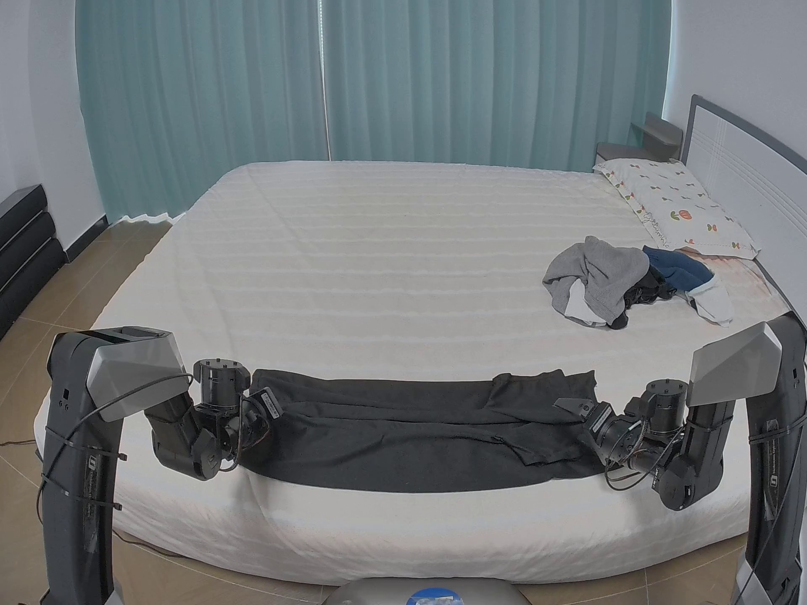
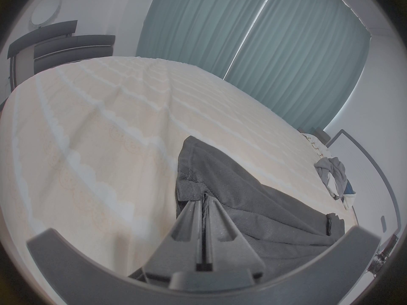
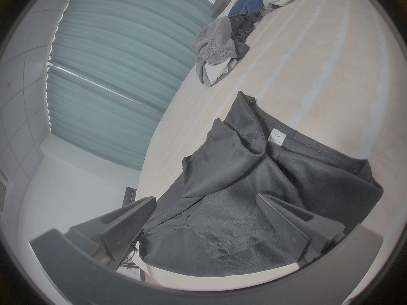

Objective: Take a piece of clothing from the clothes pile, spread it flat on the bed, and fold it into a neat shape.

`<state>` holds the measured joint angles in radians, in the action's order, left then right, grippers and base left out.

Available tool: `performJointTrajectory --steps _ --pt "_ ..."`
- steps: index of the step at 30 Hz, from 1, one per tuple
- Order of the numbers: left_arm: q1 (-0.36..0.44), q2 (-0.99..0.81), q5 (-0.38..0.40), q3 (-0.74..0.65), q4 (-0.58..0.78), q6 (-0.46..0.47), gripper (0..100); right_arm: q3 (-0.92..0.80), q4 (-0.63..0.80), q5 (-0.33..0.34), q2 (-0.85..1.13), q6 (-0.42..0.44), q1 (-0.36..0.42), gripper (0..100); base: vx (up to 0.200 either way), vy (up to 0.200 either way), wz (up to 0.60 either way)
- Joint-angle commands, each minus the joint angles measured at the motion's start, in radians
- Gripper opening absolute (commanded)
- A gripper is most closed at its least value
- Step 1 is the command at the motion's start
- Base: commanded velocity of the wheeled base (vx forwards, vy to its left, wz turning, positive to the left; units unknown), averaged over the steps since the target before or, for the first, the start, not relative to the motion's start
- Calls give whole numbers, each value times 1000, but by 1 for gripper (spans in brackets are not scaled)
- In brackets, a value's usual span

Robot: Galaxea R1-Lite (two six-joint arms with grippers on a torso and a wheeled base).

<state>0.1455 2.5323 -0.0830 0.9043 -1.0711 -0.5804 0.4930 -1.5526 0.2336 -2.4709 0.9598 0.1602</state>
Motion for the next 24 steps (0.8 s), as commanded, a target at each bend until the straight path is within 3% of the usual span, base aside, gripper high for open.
performJointTrajectory --steps 1,14,17,24 --pt "-1 -6 -9 -13 -15 -1 0 -1 -14 1 0 0 1 100 0 0 0" --pt "2 -6 -26 -27 -41 -6 0 2 -14 3 10 10 -5 100 0 0 0" --pt "2 -6 -26 -27 -44 -6 0 2 -15 3 18 11 -10 100 -200 0 0" --pt "2 -4 -26 -22 -53 -7 0 -4 -14 1 50 22 -27 100 0 0 0"
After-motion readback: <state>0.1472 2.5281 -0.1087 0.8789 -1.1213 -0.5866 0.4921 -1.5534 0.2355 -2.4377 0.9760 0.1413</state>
